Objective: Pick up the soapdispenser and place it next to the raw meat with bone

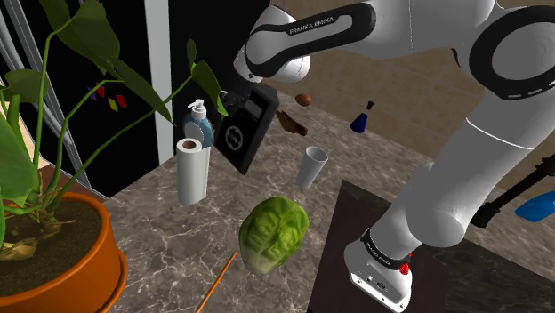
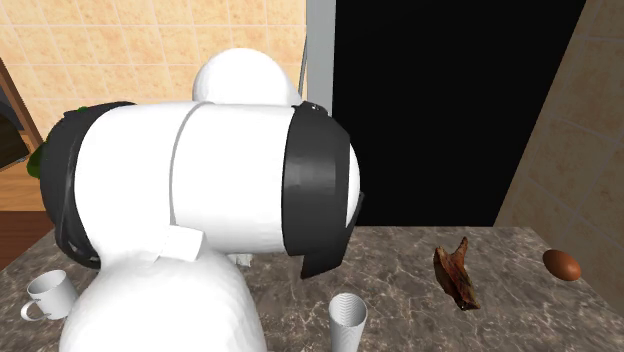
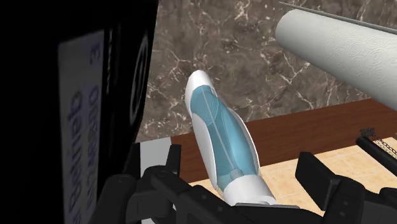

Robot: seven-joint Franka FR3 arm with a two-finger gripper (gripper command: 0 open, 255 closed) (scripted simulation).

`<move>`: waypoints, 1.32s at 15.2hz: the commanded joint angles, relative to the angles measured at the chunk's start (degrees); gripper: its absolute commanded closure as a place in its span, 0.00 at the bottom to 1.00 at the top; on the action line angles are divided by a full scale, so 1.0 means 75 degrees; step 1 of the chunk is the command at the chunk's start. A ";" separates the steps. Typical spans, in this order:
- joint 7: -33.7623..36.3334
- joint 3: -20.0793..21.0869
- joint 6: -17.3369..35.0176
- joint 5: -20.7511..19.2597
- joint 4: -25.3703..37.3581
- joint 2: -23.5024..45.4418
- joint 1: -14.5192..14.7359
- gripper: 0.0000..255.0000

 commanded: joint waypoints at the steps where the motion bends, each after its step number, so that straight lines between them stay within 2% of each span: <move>1: -0.0200 0.0068 0.0221 0.0237 0.0363 0.0499 0.0038 0.00; 9: -0.0292 0.0174 0.0807 0.0367 0.0479 0.1175 0.0109 0.00; 17: -0.0292 0.0176 0.0807 0.0367 0.0479 0.1175 0.0107 0.00; 18: -0.0289 0.0178 0.0811 0.0367 0.0473 0.1172 0.0109 1.00; 20: -0.0286 0.0177 0.0803 0.0363 0.0480 0.1170 0.0109 1.00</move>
